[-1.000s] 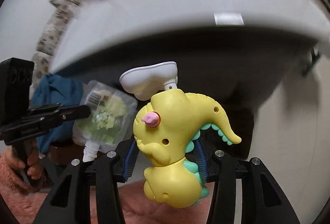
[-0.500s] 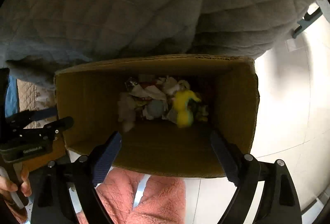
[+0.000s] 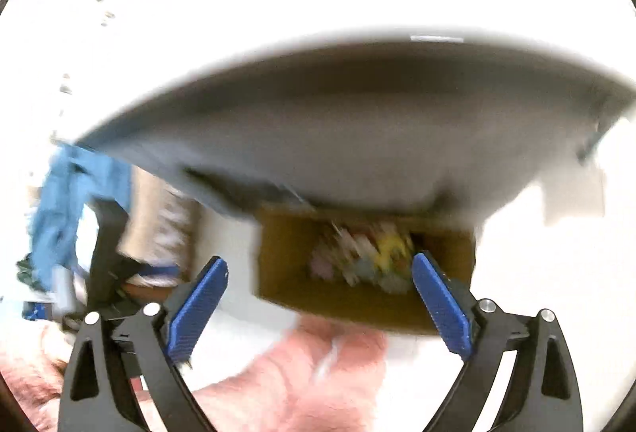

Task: Collect trash
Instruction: 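Lower the yellow elephant toy into the cardboard box and open the right tool, then grasp the teal toy with the right tool while the left tool grasps a clear plastic ball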

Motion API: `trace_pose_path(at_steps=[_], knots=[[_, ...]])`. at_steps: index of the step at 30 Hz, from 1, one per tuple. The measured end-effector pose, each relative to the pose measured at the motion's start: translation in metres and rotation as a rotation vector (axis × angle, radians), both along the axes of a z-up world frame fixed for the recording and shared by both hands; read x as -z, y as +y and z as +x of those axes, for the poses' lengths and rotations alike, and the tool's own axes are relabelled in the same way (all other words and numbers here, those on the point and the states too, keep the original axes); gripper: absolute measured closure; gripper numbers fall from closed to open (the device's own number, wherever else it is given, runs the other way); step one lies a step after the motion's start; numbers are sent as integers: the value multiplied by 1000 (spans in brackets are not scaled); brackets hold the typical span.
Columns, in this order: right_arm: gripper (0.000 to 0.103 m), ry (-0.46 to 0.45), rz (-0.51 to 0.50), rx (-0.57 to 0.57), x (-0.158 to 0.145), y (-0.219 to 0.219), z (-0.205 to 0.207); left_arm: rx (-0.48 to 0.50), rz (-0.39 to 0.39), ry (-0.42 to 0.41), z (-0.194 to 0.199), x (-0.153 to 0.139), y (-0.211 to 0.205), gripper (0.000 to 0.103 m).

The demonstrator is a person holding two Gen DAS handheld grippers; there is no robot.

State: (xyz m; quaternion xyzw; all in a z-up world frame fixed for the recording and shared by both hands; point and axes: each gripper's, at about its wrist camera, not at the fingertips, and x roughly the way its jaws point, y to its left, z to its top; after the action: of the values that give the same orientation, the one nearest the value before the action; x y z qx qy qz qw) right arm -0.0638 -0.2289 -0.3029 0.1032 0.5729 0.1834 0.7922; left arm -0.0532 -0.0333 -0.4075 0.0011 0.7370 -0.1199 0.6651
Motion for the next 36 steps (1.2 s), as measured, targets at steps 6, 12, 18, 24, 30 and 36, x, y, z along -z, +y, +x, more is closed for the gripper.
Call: trace_pose_path(at_steps=[6, 12, 18, 24, 30, 36], knots=[[5, -292, -60, 79, -88, -8, 107, -26, -58, -146, 5, -75, 5, 13], [5, -152, -157, 209, -61, -11, 233, -91, -59, -214, 5, -104, 18, 13], [33, -45, -291, 171, -22, -1, 260, -147, -43, -220, 3, -115, 32, 13], [34, -83, -225, 149, -35, -18, 213, -173, -91, -288, 35, -139, 36, 13], [34, -126, -60, 185, -65, -44, 143, -113, -42, -474, 112, -173, 6, 13], [34, -139, 57, 239, -81, -52, 109, -89, 16, -542, 214, -163, -29, 13]])
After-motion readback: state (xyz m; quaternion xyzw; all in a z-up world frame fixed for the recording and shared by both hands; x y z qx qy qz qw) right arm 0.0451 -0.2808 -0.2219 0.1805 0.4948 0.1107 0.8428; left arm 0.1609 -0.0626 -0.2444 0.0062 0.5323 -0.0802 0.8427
